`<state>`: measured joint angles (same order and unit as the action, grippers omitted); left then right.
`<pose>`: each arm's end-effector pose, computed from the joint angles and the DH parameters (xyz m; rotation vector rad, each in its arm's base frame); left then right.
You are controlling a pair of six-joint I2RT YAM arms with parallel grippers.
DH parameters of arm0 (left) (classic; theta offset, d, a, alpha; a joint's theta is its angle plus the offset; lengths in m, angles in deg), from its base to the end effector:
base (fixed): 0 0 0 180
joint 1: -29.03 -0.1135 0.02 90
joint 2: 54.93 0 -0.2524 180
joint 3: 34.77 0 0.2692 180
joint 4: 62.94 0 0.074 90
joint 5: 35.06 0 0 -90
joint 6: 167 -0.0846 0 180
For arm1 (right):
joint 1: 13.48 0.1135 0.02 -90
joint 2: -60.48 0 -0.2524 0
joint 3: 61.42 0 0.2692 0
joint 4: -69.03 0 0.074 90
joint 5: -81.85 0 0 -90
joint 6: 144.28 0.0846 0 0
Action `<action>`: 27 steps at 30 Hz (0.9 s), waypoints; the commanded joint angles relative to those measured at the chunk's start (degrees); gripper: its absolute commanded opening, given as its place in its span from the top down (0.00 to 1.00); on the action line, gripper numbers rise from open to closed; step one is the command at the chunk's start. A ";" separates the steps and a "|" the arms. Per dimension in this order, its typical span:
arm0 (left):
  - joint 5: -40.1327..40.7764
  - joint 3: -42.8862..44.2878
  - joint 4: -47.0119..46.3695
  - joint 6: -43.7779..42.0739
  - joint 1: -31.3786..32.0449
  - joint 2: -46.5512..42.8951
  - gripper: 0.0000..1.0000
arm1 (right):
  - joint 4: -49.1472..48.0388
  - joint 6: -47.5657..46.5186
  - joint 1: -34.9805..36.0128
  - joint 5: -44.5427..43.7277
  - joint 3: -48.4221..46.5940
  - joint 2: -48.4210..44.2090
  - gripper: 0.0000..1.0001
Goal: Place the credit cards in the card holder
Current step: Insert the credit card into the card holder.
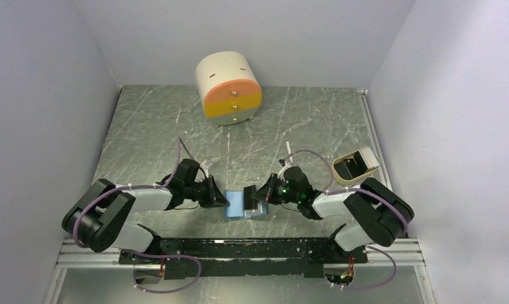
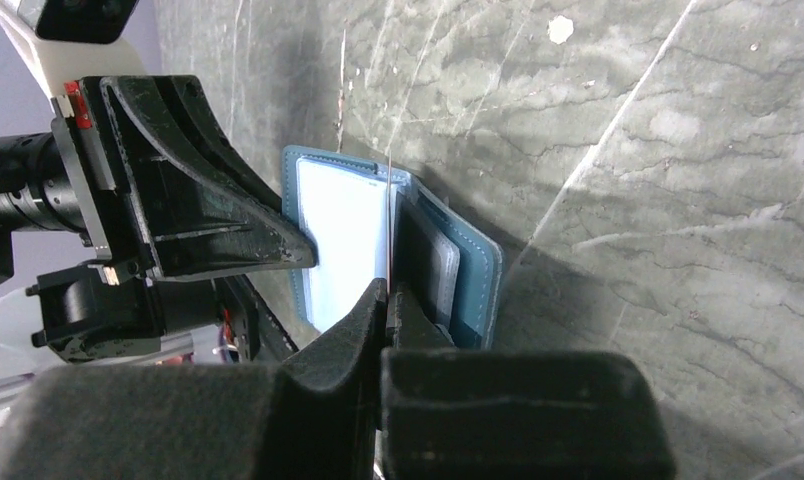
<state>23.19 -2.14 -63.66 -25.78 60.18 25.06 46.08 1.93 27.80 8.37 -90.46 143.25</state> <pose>0.1984 -0.1719 0.0579 -0.1663 2.6538 -1.2571 0.1951 0.2033 0.0675 0.1140 2.3742 1.2389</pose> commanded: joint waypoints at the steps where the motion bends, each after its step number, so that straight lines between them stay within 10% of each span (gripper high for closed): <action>1: -0.62 0.06 -1.35 -0.66 -0.35 0.99 0.90 | -4.38 1.02 1.28 0.83 1.50 1.97 1.00; 27: -0.88 -1.67 -3.92 1.13 -0.31 -0.10 0.87 | -12.69 7.49 3.35 0.41 4.31 4.05 1.00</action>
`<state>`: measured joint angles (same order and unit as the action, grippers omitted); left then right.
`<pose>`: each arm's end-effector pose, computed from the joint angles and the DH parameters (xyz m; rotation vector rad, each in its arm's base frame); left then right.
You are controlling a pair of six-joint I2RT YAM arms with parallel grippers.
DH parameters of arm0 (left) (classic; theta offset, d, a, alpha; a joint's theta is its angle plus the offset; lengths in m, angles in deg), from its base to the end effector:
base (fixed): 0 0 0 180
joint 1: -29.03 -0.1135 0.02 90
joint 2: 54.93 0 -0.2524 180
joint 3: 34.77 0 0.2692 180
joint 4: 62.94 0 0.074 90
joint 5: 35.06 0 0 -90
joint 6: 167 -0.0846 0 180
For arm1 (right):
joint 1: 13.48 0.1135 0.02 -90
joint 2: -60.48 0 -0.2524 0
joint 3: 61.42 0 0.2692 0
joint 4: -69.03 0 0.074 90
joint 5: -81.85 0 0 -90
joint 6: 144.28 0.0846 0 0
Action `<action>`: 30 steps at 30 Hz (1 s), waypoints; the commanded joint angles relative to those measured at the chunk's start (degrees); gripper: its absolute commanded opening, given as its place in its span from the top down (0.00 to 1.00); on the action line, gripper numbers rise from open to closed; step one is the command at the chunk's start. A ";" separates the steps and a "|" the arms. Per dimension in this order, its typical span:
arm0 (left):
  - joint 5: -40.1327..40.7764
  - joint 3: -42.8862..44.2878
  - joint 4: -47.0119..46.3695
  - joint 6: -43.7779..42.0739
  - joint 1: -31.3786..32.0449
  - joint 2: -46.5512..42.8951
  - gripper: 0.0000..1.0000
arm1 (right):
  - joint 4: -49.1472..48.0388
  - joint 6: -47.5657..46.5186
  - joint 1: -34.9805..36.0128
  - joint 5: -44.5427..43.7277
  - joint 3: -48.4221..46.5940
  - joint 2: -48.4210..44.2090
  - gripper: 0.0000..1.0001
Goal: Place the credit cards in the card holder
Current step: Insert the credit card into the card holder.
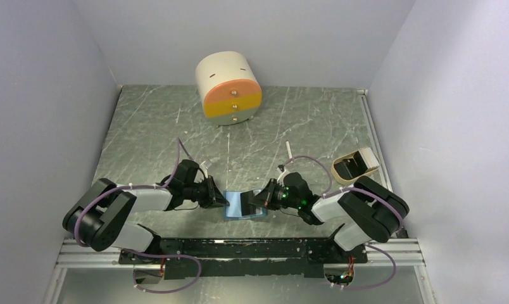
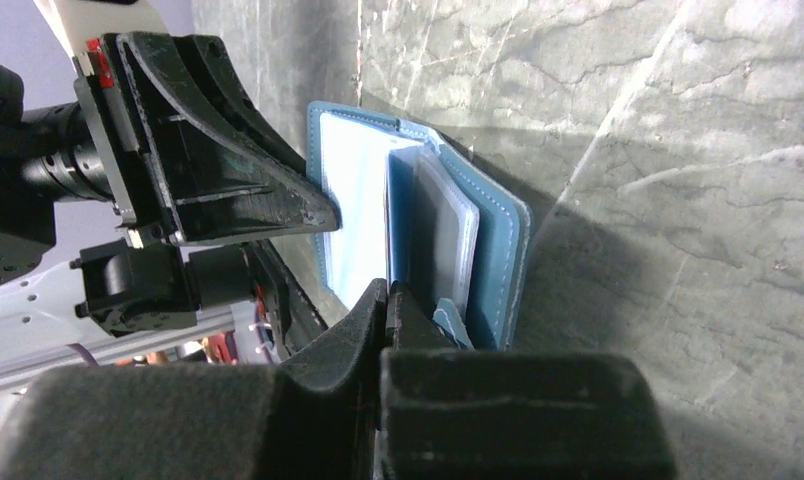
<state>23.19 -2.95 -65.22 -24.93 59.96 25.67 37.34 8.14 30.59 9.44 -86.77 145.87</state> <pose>0.1972 -0.1701 0.0542 -0.1900 2.6532 -1.2617 0.1764 0.2063 0.0584 0.1622 2.3796 1.3554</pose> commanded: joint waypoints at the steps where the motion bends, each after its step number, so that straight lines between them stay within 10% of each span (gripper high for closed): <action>1: -0.75 -0.94 -2.37 0.23 -0.09 -0.61 0.90 | -4.41 1.63 0.64 -1.07 0.98 1.38 1.00; 30: -0.92 -1.13 -2.98 0.71 -0.09 0.72 0.91 | -19.73 6.78 1.79 -1.62 4.60 10.10 1.00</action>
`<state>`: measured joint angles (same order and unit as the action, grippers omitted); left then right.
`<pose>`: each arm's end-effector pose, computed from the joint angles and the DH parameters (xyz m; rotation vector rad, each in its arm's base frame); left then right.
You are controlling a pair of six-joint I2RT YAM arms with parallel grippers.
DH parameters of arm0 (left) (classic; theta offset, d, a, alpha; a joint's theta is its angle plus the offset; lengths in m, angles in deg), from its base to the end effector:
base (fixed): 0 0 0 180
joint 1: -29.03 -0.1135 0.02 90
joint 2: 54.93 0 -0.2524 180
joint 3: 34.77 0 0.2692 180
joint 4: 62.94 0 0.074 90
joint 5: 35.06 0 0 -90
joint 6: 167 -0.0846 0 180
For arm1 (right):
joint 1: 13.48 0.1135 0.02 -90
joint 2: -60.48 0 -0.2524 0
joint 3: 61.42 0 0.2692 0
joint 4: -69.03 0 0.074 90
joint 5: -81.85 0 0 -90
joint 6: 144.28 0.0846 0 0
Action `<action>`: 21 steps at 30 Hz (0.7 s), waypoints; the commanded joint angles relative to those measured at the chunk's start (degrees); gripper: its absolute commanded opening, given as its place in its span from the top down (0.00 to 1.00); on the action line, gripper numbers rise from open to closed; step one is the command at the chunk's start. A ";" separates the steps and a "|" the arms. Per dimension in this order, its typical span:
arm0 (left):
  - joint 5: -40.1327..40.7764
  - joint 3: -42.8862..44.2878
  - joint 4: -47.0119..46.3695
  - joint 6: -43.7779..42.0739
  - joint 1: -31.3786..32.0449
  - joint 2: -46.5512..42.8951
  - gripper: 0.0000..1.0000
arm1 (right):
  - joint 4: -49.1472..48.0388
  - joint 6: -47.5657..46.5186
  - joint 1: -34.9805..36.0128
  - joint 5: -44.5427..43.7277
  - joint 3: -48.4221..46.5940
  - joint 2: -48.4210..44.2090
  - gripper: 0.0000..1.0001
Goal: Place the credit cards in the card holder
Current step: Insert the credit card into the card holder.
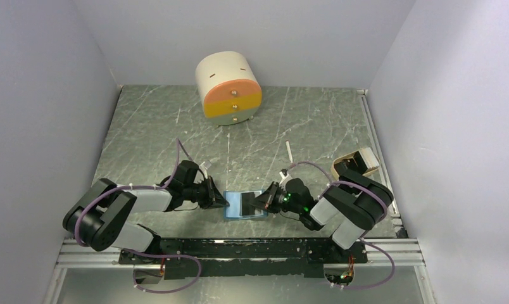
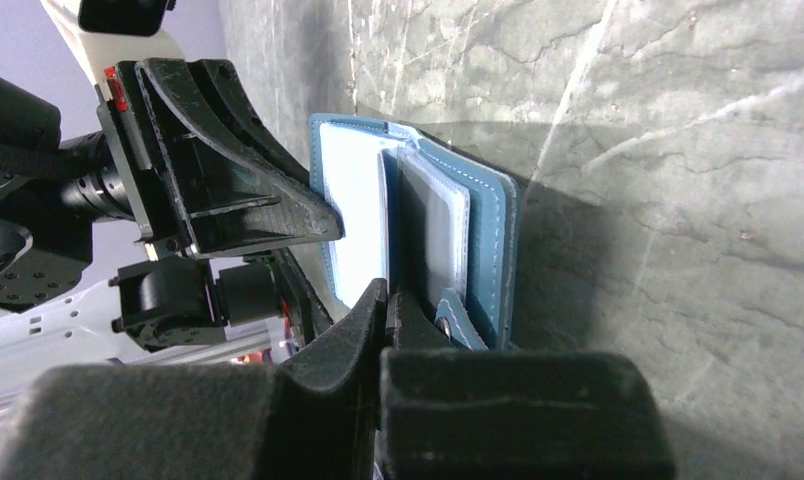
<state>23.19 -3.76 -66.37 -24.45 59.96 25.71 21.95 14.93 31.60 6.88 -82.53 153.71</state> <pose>0.1953 -0.1689 0.0521 -0.1987 2.6499 -1.2668 0.1666 0.1981 0.0434 0.2973 2.3321 1.4204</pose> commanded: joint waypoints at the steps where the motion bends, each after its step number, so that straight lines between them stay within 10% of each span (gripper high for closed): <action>1: -0.92 -0.30 -1.83 0.26 -0.09 0.67 0.91 | -3.92 -0.30 0.89 0.91 0.14 2.38 1.00; 5: -0.73 0.09 -1.25 0.17 -0.09 0.49 0.91 | -2.66 -0.92 1.26 1.08 -0.45 2.24 1.00; 11: -0.75 0.15 -1.13 0.40 -0.09 0.29 0.90 | 10.17 -2.90 1.78 -0.82 -3.33 0.04 0.66; 21: -0.89 0.41 -0.80 0.52 -0.09 0.03 0.90 | 39.07 -10.85 1.92 -9.27 -9.48 -11.41 0.60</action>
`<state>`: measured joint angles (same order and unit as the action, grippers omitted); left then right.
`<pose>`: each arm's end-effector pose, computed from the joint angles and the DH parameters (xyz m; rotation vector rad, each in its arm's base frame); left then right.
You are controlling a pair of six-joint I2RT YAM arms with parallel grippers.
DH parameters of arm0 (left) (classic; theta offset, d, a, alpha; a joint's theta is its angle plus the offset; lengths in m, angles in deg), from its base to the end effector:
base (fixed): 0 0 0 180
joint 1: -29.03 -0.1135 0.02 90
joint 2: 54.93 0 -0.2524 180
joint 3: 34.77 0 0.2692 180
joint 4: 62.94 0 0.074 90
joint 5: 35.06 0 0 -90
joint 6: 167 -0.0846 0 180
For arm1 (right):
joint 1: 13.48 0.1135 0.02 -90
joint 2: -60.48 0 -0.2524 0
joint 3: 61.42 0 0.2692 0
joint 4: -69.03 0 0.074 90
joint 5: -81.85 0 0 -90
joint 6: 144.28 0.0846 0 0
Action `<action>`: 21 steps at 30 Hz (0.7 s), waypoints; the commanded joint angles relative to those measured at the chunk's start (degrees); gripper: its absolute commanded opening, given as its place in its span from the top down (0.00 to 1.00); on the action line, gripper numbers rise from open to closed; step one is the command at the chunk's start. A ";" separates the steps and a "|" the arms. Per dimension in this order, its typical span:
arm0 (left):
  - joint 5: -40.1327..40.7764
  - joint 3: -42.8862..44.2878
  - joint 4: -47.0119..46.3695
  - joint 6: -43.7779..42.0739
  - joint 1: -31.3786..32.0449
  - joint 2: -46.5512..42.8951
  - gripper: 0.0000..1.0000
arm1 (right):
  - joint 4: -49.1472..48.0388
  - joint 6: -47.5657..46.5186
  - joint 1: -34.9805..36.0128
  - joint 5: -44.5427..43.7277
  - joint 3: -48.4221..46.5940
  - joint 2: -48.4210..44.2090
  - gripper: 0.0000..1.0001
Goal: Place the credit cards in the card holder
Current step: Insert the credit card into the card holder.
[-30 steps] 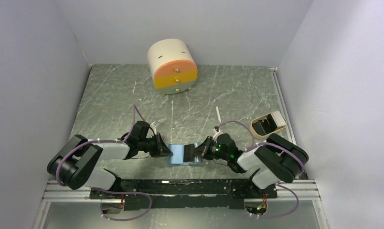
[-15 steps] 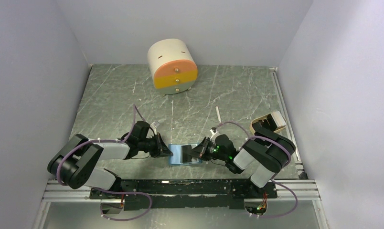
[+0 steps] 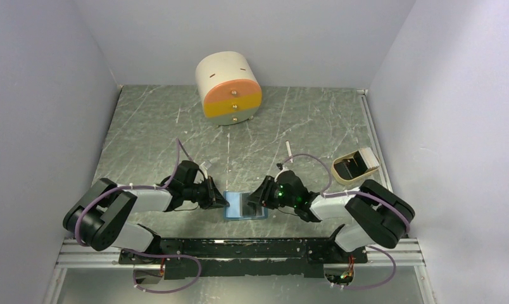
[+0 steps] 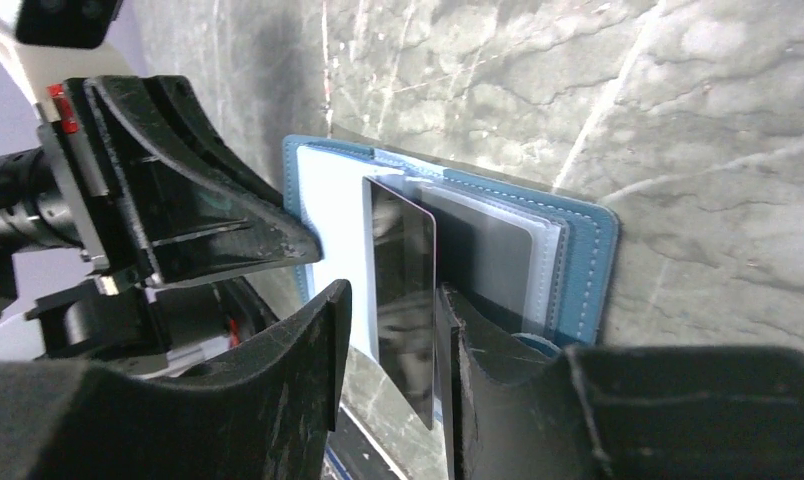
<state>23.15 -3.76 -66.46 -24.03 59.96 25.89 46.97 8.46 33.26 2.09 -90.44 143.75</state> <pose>0.1952 -0.1689 0.0516 -0.2090 2.6533 -1.2690 0.1815 0.2148 0.0619 0.2182 2.4121 1.2157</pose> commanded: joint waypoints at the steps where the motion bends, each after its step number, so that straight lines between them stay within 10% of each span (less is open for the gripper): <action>1: -0.96 0.37 -0.73 0.15 -0.09 -0.12 0.90 | 14.55 -4.53 0.22 -4.43 -1.75 -1.65 0.60; 9: -0.86 0.47 0.05 -0.07 -0.09 -1.17 0.88 | 14.38 -4.42 3.62 -4.23 -4.65 0.44 0.75; 21: -3.40 -0.08 -2.60 1.25 0.00 -2.23 0.80 | 8.90 -3.08 5.55 -2.47 -6.04 3.44 0.73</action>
<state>22.19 -3.76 -66.46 -23.53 59.96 24.57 56.04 5.89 37.98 -0.51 -97.32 146.85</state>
